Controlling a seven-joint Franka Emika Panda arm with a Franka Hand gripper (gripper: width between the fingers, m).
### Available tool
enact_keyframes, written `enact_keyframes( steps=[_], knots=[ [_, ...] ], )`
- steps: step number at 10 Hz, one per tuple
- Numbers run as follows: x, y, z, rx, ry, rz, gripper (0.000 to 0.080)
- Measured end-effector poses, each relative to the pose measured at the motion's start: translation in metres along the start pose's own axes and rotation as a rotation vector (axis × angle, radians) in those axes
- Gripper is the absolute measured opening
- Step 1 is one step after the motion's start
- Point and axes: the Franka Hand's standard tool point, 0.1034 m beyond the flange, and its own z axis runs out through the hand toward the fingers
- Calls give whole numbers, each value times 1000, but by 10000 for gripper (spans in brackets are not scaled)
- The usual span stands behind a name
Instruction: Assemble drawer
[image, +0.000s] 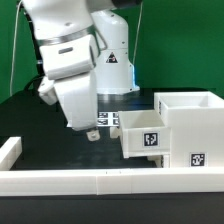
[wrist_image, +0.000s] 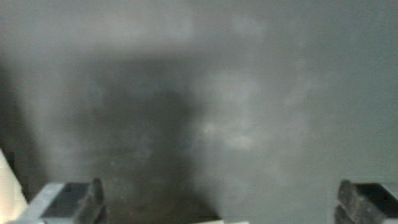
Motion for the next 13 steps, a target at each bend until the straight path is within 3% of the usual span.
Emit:
enact_keyframes(
  steps=[8, 10, 13],
  knots=[
    [74, 3, 8, 17, 32, 181, 649],
    [75, 4, 6, 16, 31, 197, 649],
    [41, -8, 0, 18, 27, 207, 649]
  ],
)
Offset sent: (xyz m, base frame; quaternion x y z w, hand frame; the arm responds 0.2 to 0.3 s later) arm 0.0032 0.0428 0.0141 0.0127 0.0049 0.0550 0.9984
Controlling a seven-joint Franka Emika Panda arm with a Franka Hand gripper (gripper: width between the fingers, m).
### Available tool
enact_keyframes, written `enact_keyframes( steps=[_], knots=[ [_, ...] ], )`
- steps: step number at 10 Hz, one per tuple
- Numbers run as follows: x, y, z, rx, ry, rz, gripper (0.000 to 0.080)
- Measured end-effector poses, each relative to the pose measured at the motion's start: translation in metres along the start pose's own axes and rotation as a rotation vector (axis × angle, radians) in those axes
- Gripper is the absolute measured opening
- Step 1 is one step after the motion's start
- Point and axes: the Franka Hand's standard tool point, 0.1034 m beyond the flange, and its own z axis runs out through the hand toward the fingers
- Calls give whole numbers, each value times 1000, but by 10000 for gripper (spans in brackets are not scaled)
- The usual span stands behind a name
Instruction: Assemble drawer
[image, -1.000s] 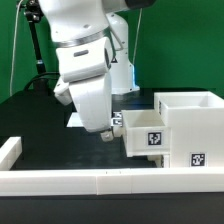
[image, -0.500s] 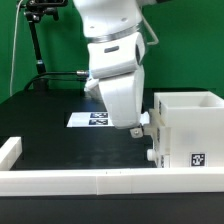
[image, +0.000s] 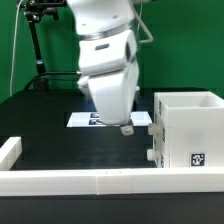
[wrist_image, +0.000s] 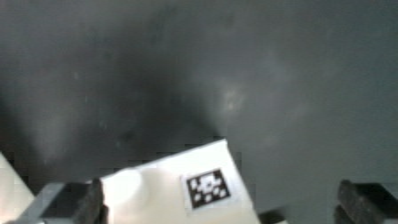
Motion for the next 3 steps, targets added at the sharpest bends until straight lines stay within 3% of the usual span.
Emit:
enact_keyframes(
  steps=[3],
  knots=[
    [1, 1, 2, 2, 1, 0, 649]
  ],
)
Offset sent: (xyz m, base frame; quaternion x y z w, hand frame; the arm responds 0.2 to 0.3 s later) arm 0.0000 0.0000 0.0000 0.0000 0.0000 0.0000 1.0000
